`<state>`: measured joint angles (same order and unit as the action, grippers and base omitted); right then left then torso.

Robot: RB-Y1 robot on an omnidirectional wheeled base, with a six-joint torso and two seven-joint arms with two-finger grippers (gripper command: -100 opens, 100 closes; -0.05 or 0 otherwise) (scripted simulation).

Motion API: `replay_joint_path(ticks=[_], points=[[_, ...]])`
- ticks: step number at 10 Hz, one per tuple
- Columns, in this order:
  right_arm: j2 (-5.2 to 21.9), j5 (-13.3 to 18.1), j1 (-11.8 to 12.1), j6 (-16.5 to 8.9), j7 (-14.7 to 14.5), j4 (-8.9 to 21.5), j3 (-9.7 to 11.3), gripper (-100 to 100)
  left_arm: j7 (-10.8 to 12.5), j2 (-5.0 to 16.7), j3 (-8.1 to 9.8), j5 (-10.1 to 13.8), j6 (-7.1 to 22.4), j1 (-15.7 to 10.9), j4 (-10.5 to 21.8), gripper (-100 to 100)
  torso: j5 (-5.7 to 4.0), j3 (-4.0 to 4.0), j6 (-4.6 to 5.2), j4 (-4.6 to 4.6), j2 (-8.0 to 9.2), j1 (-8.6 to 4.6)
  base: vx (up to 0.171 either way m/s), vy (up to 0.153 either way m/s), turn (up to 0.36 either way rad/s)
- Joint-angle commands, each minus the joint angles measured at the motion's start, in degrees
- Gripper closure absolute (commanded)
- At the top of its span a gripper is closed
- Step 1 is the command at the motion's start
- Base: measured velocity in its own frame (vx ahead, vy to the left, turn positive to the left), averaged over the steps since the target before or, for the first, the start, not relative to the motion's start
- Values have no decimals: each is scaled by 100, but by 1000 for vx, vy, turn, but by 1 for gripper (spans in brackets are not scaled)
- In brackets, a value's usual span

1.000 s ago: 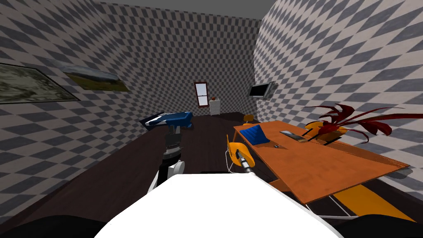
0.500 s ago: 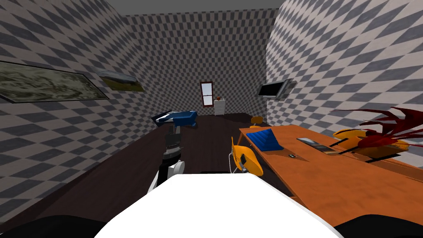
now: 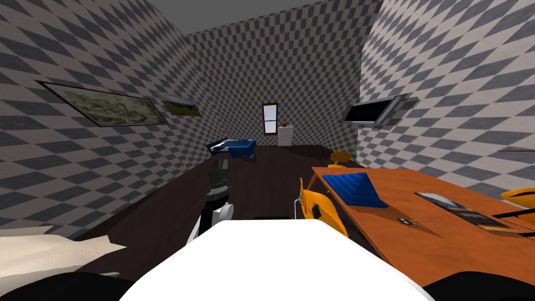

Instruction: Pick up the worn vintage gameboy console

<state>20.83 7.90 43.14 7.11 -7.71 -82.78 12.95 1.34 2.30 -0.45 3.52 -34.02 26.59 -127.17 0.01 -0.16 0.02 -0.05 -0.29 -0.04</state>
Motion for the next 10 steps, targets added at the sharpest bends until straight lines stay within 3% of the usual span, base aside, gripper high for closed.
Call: replay_joint_path(ticks=[1, 4, 7, 10], points=[[145, 17, -35, -96, 46, 194, 49, -100, 0, 0, 0, 0, 0, 0, 0, 0, 0, 0, 0, 0, 0, 0, 81, -10, 104], [262, 93, -36, -129, 45, 459, 117, -100, 0, 0, 1, 0, 0, 1, 0, 0, 1, 6, 5, 2, 13, 5, 45, -5, 90], [605, 305, -78, -195, 69, 1214, 308, -100, 0, 0, 0, 0, 0, 0, 0, 0, 1, 5, 0, 2, 9, -2, 72, -17, 282], [819, 432, -133, -214, 102, 1670, 422, -100, 0, 0, 1, 0, 0, 1, 0, 0, -2, -2, 6, -1, -2, -4, 90, -35, 156]])
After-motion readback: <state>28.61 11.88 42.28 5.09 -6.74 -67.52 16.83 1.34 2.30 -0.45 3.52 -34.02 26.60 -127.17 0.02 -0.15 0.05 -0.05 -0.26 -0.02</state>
